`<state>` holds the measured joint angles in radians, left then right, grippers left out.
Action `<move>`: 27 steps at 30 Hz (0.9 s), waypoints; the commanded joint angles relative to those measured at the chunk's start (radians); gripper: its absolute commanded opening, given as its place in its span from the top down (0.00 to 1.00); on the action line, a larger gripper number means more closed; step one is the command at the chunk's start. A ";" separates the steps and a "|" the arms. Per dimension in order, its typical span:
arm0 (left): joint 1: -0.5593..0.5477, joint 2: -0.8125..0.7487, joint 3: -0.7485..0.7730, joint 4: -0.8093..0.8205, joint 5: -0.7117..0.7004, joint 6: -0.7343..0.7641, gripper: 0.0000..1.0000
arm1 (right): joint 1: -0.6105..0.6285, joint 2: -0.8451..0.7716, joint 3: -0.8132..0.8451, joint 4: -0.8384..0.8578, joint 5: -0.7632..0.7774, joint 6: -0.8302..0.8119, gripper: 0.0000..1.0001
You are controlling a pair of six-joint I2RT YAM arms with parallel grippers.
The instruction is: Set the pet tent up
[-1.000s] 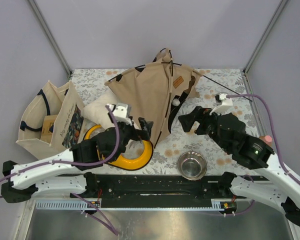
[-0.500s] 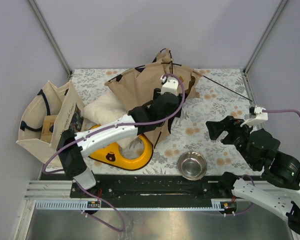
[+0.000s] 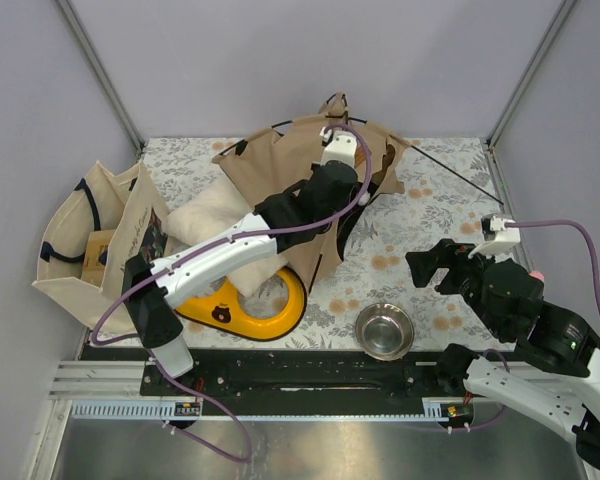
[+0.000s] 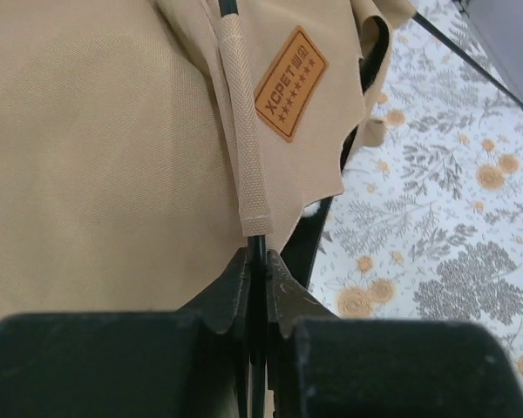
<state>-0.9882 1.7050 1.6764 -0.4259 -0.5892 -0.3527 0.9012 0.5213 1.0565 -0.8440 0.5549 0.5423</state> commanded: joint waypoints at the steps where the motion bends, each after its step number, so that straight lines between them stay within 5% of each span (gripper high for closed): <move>1: 0.000 -0.033 0.088 0.052 -0.136 0.095 1.00 | 0.001 0.026 0.003 0.026 -0.029 -0.033 0.10; 15: 0.002 -0.252 -0.072 0.423 -0.320 0.418 1.00 | 0.001 0.002 0.054 0.045 -0.058 -0.064 0.10; 27: 0.014 -0.476 -0.173 0.336 -0.178 0.646 1.00 | 0.001 -0.044 0.157 0.117 -0.257 -0.137 0.07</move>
<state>-0.9878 1.3357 1.5146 -0.1051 -0.8371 0.1883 0.9012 0.4927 1.1423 -0.7929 0.4072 0.4442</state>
